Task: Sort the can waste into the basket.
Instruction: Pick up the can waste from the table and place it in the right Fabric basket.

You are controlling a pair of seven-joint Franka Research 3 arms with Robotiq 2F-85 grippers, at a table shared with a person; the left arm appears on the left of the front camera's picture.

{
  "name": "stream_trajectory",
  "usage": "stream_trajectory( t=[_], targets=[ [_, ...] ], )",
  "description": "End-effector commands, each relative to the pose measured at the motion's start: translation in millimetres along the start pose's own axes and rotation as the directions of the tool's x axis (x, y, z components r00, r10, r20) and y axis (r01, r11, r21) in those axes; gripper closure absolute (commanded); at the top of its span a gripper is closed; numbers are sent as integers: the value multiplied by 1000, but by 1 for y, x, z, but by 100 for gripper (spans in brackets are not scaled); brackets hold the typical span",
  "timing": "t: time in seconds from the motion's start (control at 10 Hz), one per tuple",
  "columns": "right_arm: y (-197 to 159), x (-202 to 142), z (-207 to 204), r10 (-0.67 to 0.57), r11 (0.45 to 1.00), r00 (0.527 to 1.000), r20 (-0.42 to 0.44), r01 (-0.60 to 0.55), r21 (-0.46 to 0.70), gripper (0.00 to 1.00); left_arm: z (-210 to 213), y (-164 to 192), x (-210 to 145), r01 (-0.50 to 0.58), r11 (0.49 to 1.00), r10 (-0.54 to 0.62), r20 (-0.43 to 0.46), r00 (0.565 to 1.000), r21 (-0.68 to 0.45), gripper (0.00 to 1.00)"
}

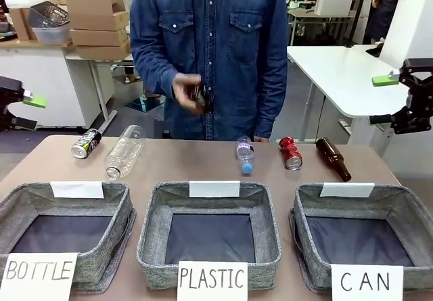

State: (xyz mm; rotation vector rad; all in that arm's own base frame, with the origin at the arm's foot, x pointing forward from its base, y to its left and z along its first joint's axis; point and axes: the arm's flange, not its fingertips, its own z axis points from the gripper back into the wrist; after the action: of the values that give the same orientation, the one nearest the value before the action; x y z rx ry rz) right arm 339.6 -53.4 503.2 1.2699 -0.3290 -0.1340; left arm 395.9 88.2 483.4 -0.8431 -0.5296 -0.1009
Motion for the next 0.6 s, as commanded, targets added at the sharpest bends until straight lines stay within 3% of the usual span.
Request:
stream_trajectory(
  t=[0.0, 0.1, 0.2, 0.3, 0.5],
  targets=[
    [1, 5, -1, 29, 999, 1000, 7, -30, 24, 0, -32, -7, 11, -143, 987, 134, 118, 984, 75, 0],
    [1, 5, -1, 29, 999, 1000, 7, -30, 24, 0, 0, 0, 0, 0, 1000, 0, 0, 1000, 0, 0],
    [1, 5, -1, 29, 999, 1000, 7, -30, 24, 0, 0, 0, 0, 0, 1000, 0, 0, 1000, 0, 0],
    [1, 5, -1, 29, 999, 1000, 7, -30, 24, 0, -14, 0, 10, -32, 996, 28, 53, 998, 81, 0],
    [1, 5, -1, 29, 999, 1000, 7, -30, 24, 0, -45, 44, 44, -61, 995, 66, -61, 996, 79, 0]
  ],
)
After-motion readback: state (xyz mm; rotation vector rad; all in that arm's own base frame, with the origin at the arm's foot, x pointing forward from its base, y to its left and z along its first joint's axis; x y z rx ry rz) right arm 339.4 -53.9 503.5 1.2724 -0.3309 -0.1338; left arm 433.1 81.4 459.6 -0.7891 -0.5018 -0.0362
